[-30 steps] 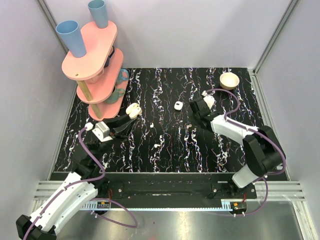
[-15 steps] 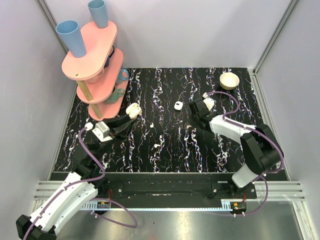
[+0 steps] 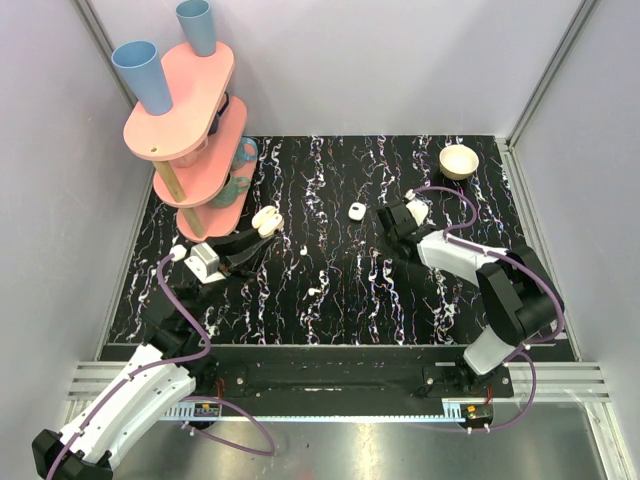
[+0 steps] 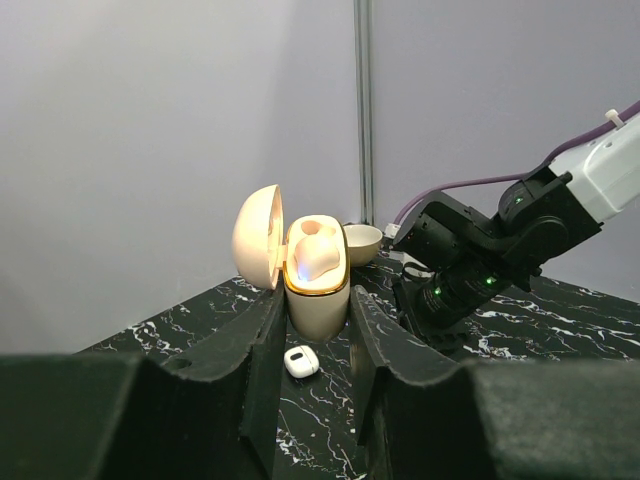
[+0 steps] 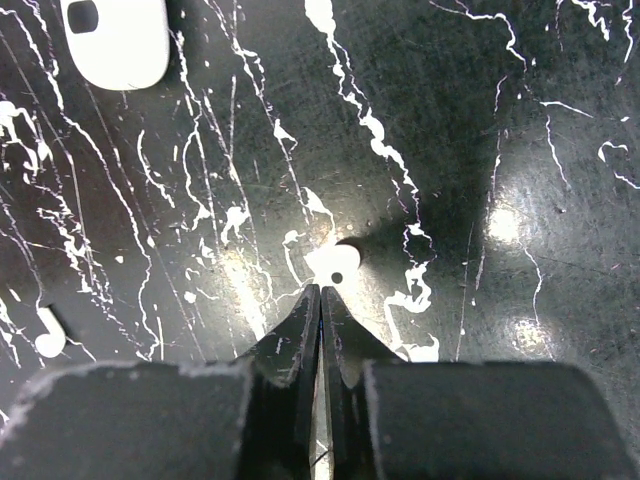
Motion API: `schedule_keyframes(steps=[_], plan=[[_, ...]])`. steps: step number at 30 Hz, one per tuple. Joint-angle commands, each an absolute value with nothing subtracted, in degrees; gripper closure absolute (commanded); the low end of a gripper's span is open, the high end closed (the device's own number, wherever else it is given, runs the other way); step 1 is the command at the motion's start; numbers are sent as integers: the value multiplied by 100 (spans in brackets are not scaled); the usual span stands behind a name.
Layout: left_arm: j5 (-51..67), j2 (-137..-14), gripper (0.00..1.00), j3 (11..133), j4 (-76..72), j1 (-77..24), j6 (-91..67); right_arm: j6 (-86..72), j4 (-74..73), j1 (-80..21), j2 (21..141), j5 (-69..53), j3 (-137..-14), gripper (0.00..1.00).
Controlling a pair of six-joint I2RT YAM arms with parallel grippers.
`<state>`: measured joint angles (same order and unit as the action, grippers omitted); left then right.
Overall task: Insert the wireless bluetooth earbuds into the charging case
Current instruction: Move the right earbud to the center of the board.
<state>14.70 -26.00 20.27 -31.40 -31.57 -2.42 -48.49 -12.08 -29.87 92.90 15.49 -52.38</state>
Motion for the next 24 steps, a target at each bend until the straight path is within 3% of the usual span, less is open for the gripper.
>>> schedule_keyframes(steps=[1, 24], plan=[[1389, -2628, 100, 2250, -3393, -3173, -220, -4913, -1222, -2944, 9387, 1635, -5256, 93], [1362, -2602, 100, 2241, -3349, -3182, -211, -4395, -1187, -2909, 9817, 1749, -5853, 91]])
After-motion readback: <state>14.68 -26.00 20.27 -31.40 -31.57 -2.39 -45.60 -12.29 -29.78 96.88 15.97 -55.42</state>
